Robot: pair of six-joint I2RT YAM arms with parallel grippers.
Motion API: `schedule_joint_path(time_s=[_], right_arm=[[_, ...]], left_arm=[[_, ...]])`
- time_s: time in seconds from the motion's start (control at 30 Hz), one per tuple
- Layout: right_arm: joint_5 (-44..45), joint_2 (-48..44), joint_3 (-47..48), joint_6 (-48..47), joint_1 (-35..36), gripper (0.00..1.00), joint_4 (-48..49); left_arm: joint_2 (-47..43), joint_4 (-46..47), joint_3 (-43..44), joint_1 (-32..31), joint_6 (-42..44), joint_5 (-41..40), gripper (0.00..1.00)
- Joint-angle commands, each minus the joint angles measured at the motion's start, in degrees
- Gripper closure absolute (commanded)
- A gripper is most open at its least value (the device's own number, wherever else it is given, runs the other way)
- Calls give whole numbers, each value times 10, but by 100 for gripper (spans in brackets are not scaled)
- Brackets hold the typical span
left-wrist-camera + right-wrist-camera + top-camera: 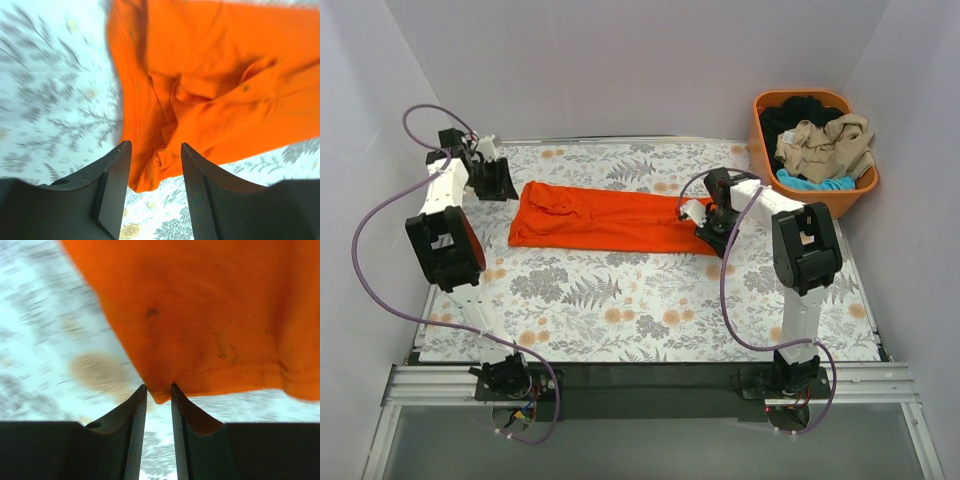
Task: Fold and stack the t-shirts
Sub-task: Fold the tshirt
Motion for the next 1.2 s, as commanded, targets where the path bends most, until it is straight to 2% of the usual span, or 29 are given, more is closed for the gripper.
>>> schedule_joint_path(time_s=[0.0, 0.1, 0.2, 0.23, 0.3, 0.37, 0.47, 0.67, 0.9, 1.03, 1.07, 1.13, 1.17], right_arm=[[-74, -41, -62, -38, 43, 72, -103], [-115, -74, -73, -57, 74, 71, -133], [-135, -73, -11, -40, 59, 62, -141], [-136, -67, 39, -33, 45, 58, -145], [-134, -47, 87, -14, 33, 53, -146], [-122, -12, 158, -1, 17, 53, -143], [-71, 46, 227, 16, 11, 57, -141], [-6, 121, 258, 27, 11, 65, -109], [-2, 118, 183, 28, 21, 72, -105], [-40, 87, 97, 25, 69, 73, -116], [-49, 79, 84, 25, 82, 73, -119], [-76, 76, 51, 25, 121, 73, -126], [-87, 76, 43, 27, 135, 73, -128]], left_arm=[[-56, -46, 46, -1, -24, 12, 57], [-75, -53, 15, -22, -35, 4, 59], [-119, -17, -77, -50, -57, 14, 62], [-127, -9, -100, -60, -60, 13, 62], [-148, 23, -166, -96, -81, 1, 67], [-147, 42, -204, -118, -100, -14, 71], [-122, 60, -206, -125, -128, -27, 80], [-81, 80, -175, -125, -140, -51, 82], [23, 72, -114, -125, -131, -109, 83], [100, 54, -28, -126, -114, -95, 83], [119, 45, 35, -129, -106, -96, 82], [186, 23, 107, -141, -99, -103, 82], [207, 5, 180, -146, -95, -102, 81]])
